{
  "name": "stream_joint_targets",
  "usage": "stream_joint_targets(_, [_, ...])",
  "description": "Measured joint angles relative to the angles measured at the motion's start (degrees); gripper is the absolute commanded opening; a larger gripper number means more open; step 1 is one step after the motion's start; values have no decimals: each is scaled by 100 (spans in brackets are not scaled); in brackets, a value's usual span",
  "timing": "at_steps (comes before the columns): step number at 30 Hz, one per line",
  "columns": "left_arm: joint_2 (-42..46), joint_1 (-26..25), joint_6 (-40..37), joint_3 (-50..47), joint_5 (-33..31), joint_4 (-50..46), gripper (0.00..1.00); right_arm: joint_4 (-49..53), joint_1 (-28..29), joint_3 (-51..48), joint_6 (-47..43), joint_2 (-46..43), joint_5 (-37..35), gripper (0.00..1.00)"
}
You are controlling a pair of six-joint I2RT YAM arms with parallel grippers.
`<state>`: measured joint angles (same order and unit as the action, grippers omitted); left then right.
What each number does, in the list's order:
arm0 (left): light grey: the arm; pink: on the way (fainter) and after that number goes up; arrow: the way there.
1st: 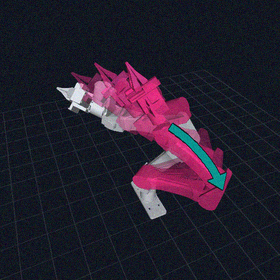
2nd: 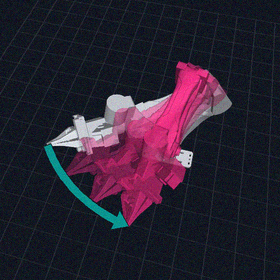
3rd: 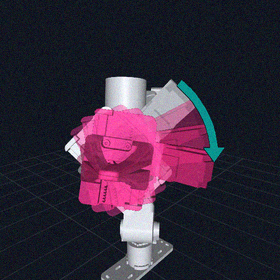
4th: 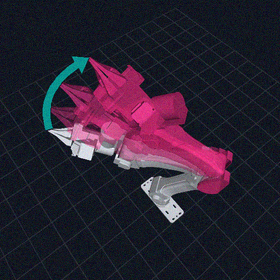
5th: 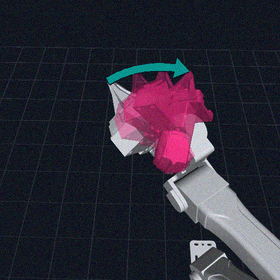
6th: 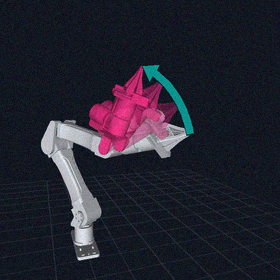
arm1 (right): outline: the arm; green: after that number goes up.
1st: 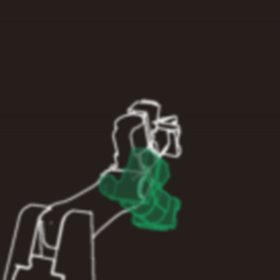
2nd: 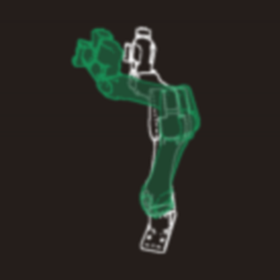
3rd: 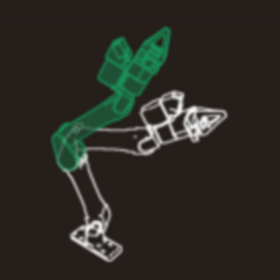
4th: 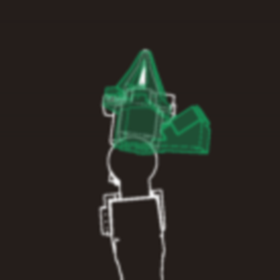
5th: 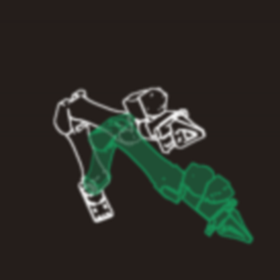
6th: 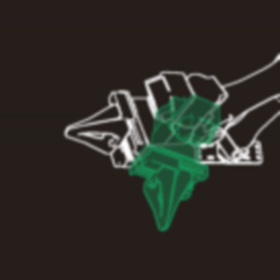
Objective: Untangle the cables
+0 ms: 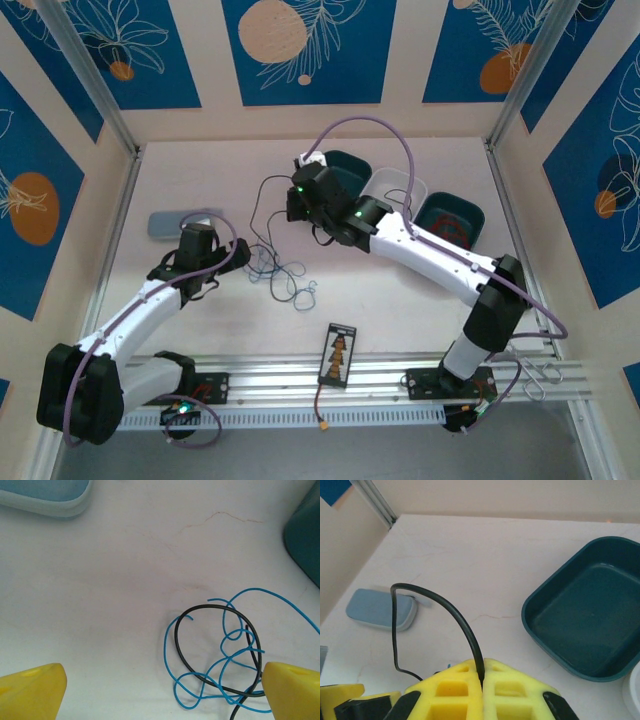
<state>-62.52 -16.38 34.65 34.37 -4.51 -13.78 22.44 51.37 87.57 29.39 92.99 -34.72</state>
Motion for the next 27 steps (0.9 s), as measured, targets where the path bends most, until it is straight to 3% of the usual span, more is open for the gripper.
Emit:
stream_joint_targets(17, [0, 7, 0, -26, 0, 4, 100, -402, -273, -428, 68, -852, 367, 0])
stream_joint_targets(27, [0, 15, 0, -42, 7, 4, 100, 81, -966, -481, 343, -1213, 332, 0])
